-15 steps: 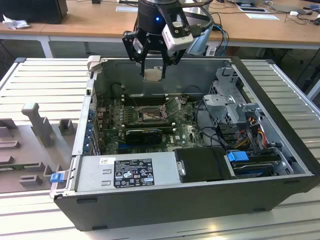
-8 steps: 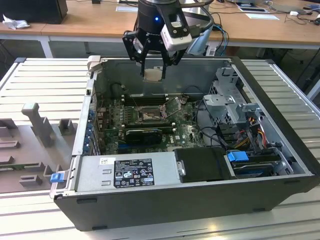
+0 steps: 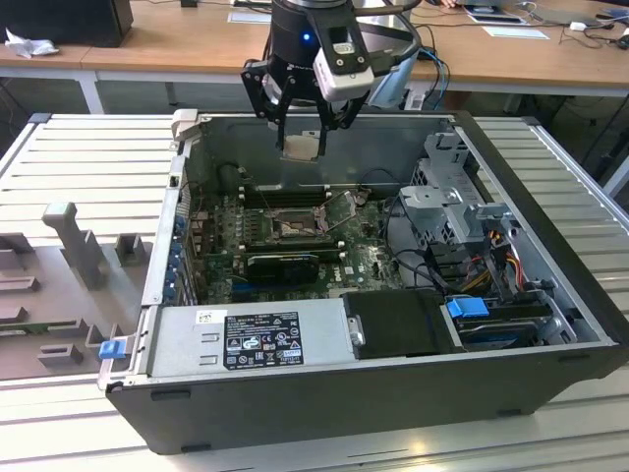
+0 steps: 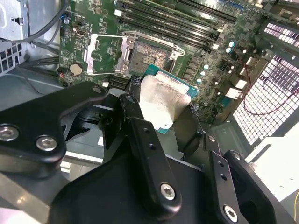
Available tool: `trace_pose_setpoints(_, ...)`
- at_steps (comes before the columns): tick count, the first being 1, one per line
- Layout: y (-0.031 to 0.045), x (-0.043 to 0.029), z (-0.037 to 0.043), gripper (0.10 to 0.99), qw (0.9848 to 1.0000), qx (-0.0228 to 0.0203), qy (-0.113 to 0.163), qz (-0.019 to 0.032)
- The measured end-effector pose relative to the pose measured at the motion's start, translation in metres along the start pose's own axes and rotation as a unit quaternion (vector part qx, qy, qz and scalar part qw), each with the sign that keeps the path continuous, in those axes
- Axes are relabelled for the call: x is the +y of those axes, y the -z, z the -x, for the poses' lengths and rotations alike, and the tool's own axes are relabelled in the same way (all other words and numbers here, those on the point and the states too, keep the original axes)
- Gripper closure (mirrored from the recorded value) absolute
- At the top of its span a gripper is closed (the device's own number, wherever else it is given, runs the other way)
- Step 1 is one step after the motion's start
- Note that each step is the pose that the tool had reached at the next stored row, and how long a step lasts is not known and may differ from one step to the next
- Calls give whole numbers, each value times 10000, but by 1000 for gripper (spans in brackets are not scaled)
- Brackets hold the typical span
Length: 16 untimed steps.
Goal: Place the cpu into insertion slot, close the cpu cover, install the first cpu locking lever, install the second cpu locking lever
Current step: 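Place the cpu into insertion slot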
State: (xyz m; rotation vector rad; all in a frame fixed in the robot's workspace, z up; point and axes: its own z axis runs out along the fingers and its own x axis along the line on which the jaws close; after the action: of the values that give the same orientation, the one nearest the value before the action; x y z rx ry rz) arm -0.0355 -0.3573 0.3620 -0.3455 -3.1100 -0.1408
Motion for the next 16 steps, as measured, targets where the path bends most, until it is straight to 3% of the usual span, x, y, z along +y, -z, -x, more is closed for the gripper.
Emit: trace_pose_setpoints(16, 0, 0, 0, 561, 9997, -21, -241, 5)
